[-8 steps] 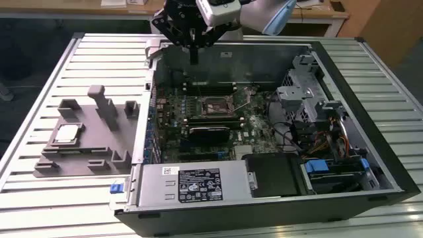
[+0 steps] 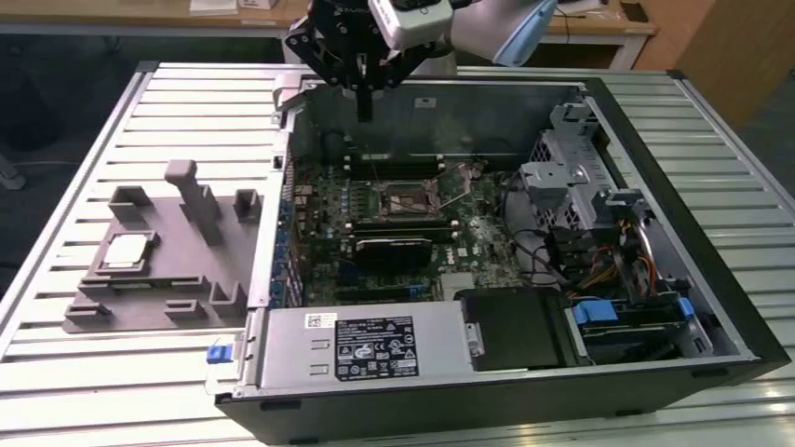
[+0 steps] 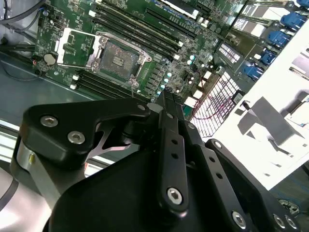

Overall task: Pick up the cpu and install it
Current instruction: 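Reach for the cpu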

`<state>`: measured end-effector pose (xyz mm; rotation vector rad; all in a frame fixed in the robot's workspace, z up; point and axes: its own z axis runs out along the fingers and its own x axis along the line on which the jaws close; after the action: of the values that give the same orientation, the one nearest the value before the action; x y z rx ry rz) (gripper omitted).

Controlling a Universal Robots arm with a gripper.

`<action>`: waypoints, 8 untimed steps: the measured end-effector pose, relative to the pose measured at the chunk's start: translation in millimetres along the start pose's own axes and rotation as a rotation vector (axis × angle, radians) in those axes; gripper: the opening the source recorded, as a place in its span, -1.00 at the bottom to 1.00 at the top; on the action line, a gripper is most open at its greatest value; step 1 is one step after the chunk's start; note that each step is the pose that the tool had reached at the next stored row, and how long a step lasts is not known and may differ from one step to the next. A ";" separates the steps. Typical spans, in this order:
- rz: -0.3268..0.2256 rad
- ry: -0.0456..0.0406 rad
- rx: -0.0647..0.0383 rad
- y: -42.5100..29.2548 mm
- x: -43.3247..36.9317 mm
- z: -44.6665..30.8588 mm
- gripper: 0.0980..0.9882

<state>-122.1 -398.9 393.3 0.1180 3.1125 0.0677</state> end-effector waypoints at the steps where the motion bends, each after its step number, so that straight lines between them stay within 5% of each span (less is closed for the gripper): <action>1: 0.000 0.0001 0.000 0.0 0.4 -0.1 -0.98; 8: 0.000 -0.0002 0.000 -0.5 6.1 -0.2 -0.98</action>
<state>-128.3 -398.9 393.3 0.1179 3.1122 0.0676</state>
